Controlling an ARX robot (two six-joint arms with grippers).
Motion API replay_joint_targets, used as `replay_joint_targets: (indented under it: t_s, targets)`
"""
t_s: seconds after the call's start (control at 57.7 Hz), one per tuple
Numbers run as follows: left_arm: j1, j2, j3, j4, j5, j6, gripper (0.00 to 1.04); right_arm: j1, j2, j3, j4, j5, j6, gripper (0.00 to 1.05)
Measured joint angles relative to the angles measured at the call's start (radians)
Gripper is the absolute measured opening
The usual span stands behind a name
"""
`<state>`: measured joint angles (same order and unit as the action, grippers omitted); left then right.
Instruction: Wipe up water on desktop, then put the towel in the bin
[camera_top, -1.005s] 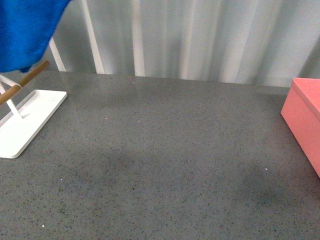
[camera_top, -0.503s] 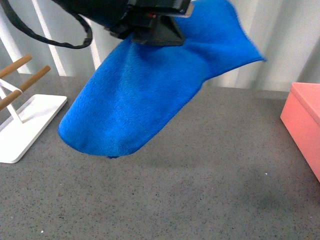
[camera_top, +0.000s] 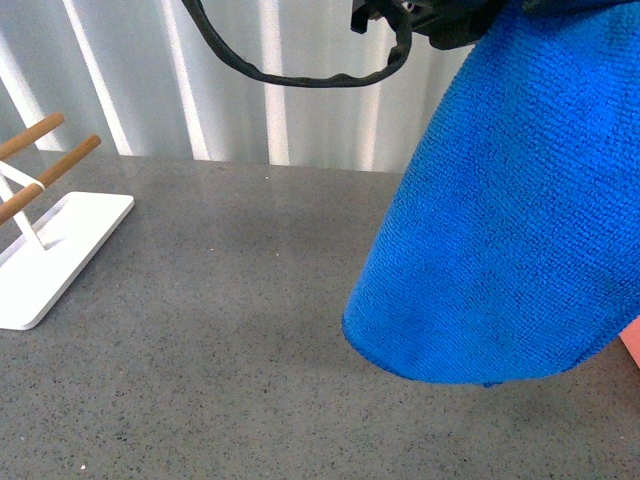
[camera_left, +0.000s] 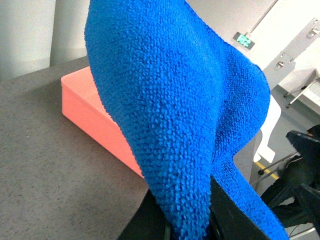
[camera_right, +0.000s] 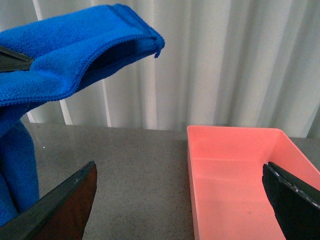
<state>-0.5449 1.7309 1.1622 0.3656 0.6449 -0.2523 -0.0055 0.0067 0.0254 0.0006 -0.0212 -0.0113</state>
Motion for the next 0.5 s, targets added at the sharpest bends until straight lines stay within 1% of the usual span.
replay_joint_targets:
  t_s: [0.017, 0.035, 0.052, 0.069, 0.087, 0.121, 0.139, 0.156, 0.173, 0.208, 0.277, 0.312, 0.347, 0.416, 0.503]
  targets:
    - [-0.003, 0.000, -0.001, 0.003, -0.007, -0.007, 0.06, -0.008, 0.006, 0.001, 0.001, -0.024, -0.001, 0.98]
    - [-0.004, 0.000, -0.001, 0.003, -0.009, -0.010, 0.06, -0.031, 0.024, 0.002, 0.011, -0.107, 0.000, 0.98]
    - [-0.006, 0.001, -0.001, 0.004, -0.013, -0.017, 0.06, -0.045, 0.037, 0.003, 0.021, -0.153, 0.000, 0.98]
    - [-0.007, 0.001, -0.001, 0.004, -0.016, -0.018, 0.06, -0.075, 0.072, 0.005, 0.048, -0.242, 0.000, 0.98]
    - [-0.008, 0.003, -0.001, 0.006, -0.021, -0.025, 0.06, -0.089, 0.093, 0.006, 0.064, -0.286, 0.001, 0.98]
    - [-0.010, 0.005, -0.001, 0.008, -0.027, -0.032, 0.06, -0.127, 0.183, 0.020, 0.143, -0.439, 0.010, 0.98]
    - [-0.013, 0.006, -0.001, 0.008, -0.031, -0.034, 0.06, -0.133, 0.206, 0.024, 0.165, -0.468, 0.013, 0.98]
    - [-0.013, 0.007, -0.001, 0.008, -0.033, -0.035, 0.06, -0.140, 0.253, 0.035, 0.209, -0.523, 0.019, 0.98]
    - [-0.015, 0.008, -0.001, 0.008, -0.034, -0.038, 0.06, -0.143, 0.276, 0.042, 0.232, -0.546, 0.026, 0.98]
    - [-0.018, 0.012, -0.001, 0.007, -0.037, -0.039, 0.06, -0.144, 0.369, 0.074, 0.321, -0.623, 0.047, 0.98]
    - [-0.021, 0.021, -0.001, 0.007, -0.040, -0.046, 0.06, -0.141, 0.493, 0.134, 0.438, -0.677, 0.089, 0.98]
    - [-0.022, 0.023, -0.001, 0.007, -0.043, -0.048, 0.06, -0.135, 0.564, 0.175, 0.495, -0.684, 0.120, 0.98]
    - [-0.022, 0.025, -0.001, 0.007, -0.048, -0.050, 0.06, -0.128, 0.610, 0.204, 0.519, -0.690, 0.143, 0.98]
    - [-0.023, 0.025, -0.001, 0.007, -0.051, -0.060, 0.06, -0.111, 0.694, 0.246, 0.538, -0.687, 0.184, 0.98]
    - [-0.027, 0.027, -0.001, 0.007, -0.061, -0.064, 0.06, -0.072, 0.783, 0.267, 0.497, -0.648, 0.220, 0.98]
